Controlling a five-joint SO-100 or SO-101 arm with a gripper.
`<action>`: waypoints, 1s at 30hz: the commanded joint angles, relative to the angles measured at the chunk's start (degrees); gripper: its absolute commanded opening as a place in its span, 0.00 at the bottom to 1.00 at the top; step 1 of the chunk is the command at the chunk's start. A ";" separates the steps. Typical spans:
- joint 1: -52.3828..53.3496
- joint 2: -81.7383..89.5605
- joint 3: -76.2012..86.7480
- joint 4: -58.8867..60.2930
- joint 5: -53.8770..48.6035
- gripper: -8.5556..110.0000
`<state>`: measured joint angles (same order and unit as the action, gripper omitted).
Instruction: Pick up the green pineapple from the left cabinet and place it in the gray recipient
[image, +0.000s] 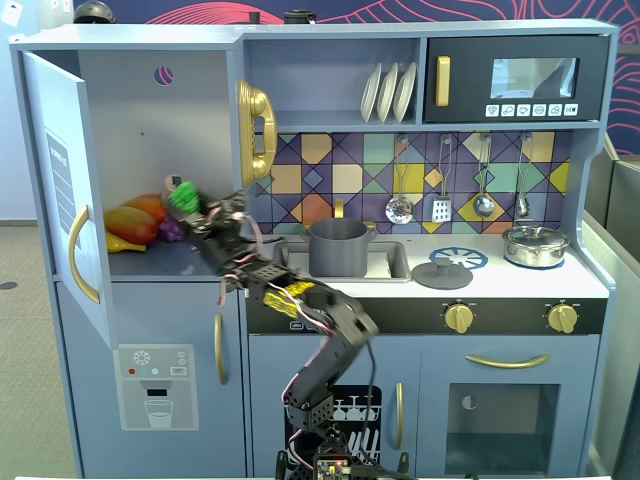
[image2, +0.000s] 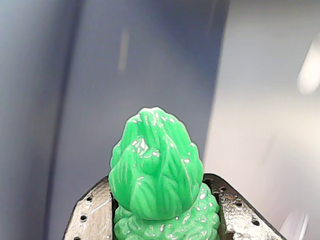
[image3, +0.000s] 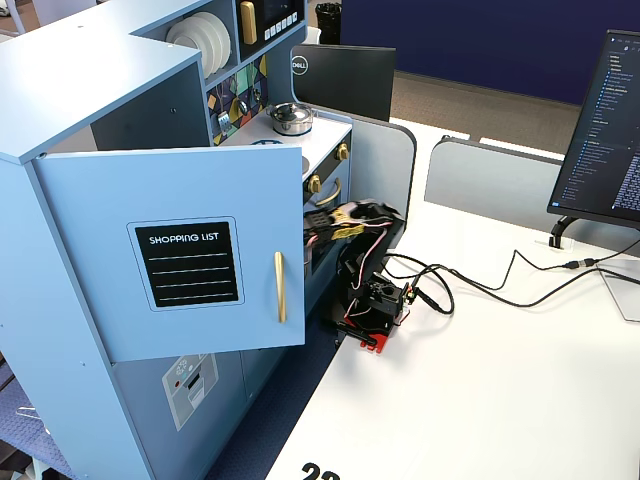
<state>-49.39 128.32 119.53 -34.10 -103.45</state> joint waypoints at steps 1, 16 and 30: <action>3.87 14.41 2.90 -1.76 -2.46 0.07; 47.55 27.07 -0.26 16.79 17.58 0.07; 52.82 3.08 -15.91 41.31 11.34 0.10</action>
<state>2.81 136.49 109.69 6.59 -90.09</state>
